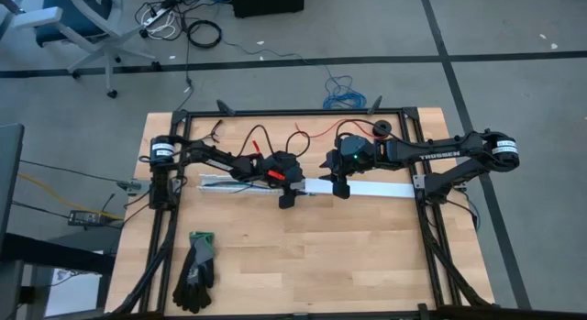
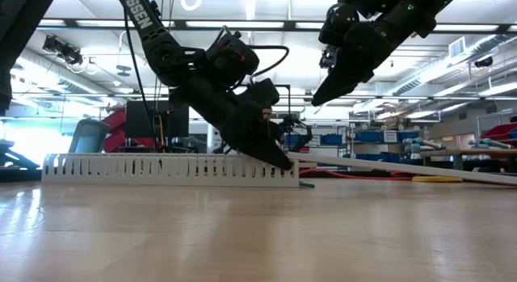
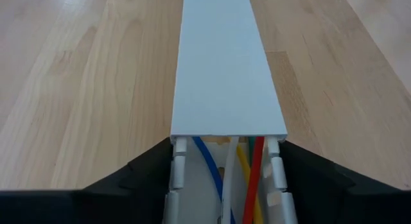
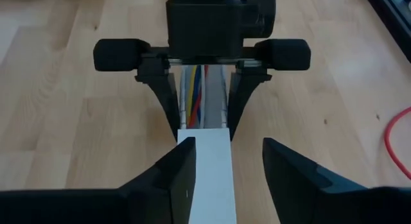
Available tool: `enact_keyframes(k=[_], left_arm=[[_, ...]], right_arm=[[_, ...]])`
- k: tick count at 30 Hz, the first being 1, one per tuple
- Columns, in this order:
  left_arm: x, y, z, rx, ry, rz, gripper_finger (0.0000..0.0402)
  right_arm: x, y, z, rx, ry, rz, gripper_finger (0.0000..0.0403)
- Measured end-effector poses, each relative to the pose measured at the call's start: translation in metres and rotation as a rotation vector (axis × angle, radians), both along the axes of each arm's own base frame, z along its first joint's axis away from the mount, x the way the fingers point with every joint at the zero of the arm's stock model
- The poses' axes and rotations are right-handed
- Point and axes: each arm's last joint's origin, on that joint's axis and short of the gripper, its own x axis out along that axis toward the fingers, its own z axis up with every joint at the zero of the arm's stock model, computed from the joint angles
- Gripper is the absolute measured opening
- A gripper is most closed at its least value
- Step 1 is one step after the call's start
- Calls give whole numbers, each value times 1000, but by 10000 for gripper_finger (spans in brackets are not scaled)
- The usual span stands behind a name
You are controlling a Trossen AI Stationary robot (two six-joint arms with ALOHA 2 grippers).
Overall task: Ziptie cables
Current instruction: Close the cable duct
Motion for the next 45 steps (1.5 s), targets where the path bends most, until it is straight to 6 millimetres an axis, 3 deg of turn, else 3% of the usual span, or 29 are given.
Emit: enact_keyframes(k=[5,16,25,34,45], left_arm=[[-1,0,-3,7,20,5,283],[-1,0,-2,4,16,2,286],[-7,-1,15,11,6,-5,286],[-20,-3,3,-9,-7,12,286],[-21,-3,2,-11,-9,14,286]], right_arm=[[0,0,0,5,0,-3,162],[0,0,0,15,-2,-11,162],[0,0,0,15,-2,-11,162],[0,0,0,26,-3,-19,162],[0,0,-1,36,6,-26,162]])
